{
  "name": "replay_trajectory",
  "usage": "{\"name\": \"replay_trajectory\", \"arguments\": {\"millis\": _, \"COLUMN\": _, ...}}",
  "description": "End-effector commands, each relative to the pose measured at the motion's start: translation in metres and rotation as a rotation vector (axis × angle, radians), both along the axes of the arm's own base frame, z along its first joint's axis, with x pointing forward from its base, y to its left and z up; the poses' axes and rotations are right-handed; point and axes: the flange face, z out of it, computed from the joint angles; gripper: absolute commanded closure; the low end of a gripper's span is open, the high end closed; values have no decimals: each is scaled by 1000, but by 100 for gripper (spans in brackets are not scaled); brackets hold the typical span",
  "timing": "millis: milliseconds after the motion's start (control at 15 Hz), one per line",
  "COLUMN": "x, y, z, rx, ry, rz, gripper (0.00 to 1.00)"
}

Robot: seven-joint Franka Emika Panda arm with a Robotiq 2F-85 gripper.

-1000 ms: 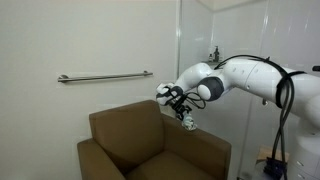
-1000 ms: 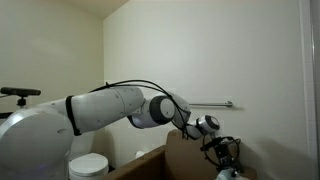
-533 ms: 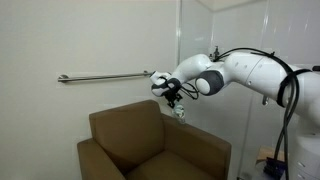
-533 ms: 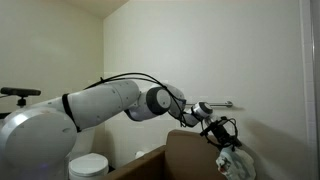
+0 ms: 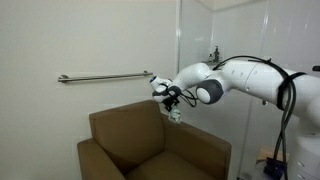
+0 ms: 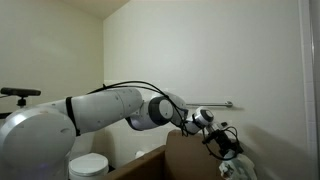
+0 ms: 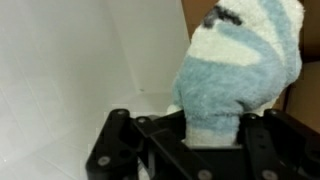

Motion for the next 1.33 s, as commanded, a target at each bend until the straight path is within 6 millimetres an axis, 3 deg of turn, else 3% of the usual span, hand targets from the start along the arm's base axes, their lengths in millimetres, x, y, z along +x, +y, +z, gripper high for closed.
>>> {"name": "replay_trajectory", "arguments": {"millis": 0, "x": -13, "y": -5, "z": -62, "rx": 53, "ry": 24, "rz": -10, "gripper": 95}}
{"name": "replay_trajectory", "arguments": {"millis": 200, "x": -30, "y": -3, "z": -109, "rx": 109, "ry": 96, "rz": -11, "gripper": 95}}
{"name": "replay_trajectory", "arguments": {"millis": 333, "x": -38, "y": -5, "z": -118, "rx": 115, "ry": 134, "rz": -11, "gripper": 95}}
{"name": "replay_trajectory", "arguments": {"millis": 667, "x": -51, "y": -21, "z": -97, "rx": 126, "ry": 201, "rz": -52, "gripper": 95}}
{"name": "replay_trajectory", "arguments": {"millis": 1267, "x": -116, "y": -23, "z": -55, "rx": 143, "ry": 479, "rz": -233, "gripper": 95}}
